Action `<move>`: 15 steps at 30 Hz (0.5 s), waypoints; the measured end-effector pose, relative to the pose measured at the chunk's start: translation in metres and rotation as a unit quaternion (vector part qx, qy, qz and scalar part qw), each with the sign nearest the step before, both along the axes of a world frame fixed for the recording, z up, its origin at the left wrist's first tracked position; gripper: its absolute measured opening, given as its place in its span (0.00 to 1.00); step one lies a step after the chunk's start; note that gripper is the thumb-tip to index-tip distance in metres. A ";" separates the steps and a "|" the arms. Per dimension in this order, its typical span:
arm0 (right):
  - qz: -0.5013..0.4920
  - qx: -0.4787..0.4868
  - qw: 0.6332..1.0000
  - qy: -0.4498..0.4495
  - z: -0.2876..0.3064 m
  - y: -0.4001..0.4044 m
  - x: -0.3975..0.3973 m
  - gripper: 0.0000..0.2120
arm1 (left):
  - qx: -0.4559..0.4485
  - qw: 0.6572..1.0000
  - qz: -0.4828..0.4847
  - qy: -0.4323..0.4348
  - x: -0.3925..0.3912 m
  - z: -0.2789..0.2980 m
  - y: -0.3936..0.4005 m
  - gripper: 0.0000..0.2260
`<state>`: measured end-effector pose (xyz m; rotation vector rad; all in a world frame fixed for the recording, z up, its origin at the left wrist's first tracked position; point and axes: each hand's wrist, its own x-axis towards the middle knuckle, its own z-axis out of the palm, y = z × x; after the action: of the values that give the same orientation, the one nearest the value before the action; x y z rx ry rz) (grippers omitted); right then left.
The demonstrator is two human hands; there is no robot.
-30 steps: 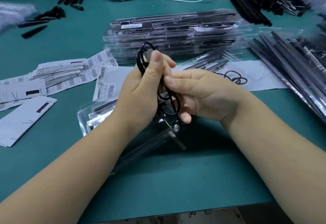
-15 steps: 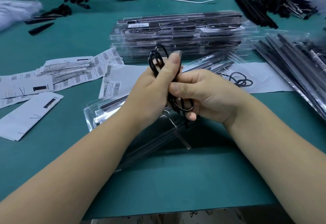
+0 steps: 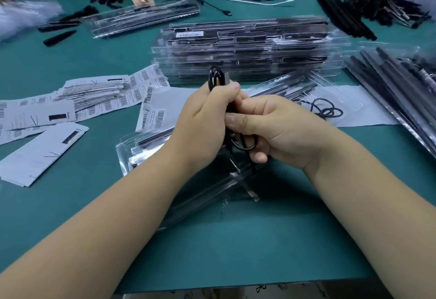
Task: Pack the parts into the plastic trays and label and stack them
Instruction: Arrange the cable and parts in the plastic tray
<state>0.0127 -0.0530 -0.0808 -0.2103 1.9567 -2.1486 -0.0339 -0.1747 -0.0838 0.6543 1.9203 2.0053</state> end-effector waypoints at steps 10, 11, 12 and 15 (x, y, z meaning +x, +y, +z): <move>-0.089 -0.003 0.993 -0.076 -0.002 0.000 -0.005 0.06 | -0.586 0.724 -0.091 0.352 0.013 0.014 -0.065 0.43; -0.097 0.001 0.992 -0.085 -0.002 0.001 -0.006 0.06 | -0.623 0.682 -0.116 0.366 0.019 0.014 -0.078 0.46; -0.103 0.005 0.990 -0.094 -0.001 0.002 -0.006 0.05 | -0.630 0.672 -0.138 0.364 0.025 0.015 -0.089 0.46; -0.115 0.011 0.988 -0.104 -0.001 0.003 -0.007 0.05 | -0.573 0.710 -0.188 0.363 0.023 0.019 -0.109 0.31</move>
<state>0.0062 -0.0504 -0.0817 0.2451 1.9639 -2.1803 -0.0113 -0.2833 -0.0652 1.3315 2.5740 0.0083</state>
